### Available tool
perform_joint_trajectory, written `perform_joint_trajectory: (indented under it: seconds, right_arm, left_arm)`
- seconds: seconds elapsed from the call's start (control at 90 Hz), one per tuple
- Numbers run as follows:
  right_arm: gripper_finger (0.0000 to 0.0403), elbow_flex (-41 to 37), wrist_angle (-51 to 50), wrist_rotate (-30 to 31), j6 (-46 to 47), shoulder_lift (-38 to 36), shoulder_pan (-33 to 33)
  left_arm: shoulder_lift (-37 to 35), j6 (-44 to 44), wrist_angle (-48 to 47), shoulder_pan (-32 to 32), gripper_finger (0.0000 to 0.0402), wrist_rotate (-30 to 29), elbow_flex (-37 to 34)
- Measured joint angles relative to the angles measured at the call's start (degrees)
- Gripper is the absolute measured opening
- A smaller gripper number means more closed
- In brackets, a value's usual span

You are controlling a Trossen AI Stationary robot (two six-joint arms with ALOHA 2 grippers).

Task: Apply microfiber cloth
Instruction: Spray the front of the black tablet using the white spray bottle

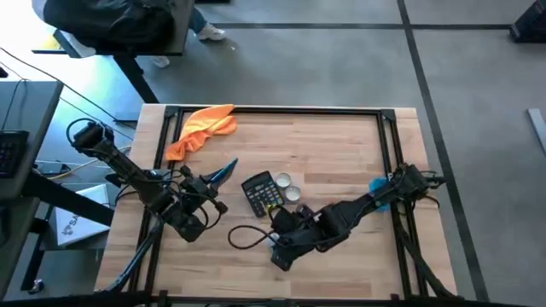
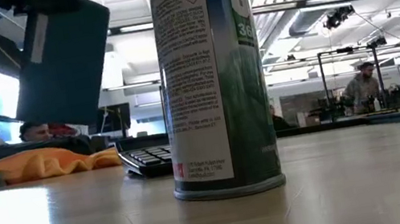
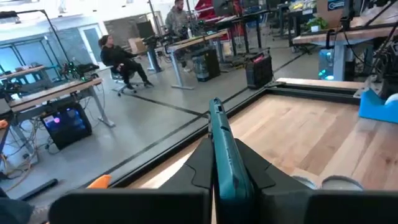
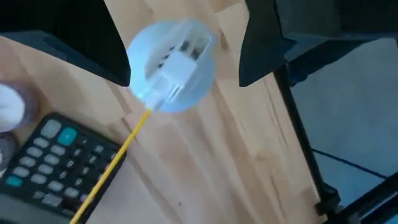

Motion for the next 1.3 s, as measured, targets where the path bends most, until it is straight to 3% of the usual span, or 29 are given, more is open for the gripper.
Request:
perform_joint_trajectory:
  seconds: [0.333, 0.5, 0.833, 1.3]
  right_arm:
    - [0.0091, 0.0, -1.5, -0.1, 0.0, 0.5, 0.0]
    - [0.0042, 0.1, -1.9, 0.1, -1.8, 0.5, -0.1]
    - [0.003, 1.1, -3.5, -0.6, -5.8, 0.5, -0.1]
    - [0.0027, 15.3, -28.1, 6.1, -7.5, 0.3, -2.8]
  left_arm:
    - [0.0, 0.1, 0.0, 0.0, 0.0008, 0.0, 0.0]
    - [0.0, 0.1, 0.0, 0.0, 0.0008, 0.0, 0.0]
    - [0.0, 0.2, 0.0, 0.0, 0.0008, -0.1, 0.0]
    - [0.0, 0.5, 0.0, 0.0, 0.0008, -0.1, 0.0]
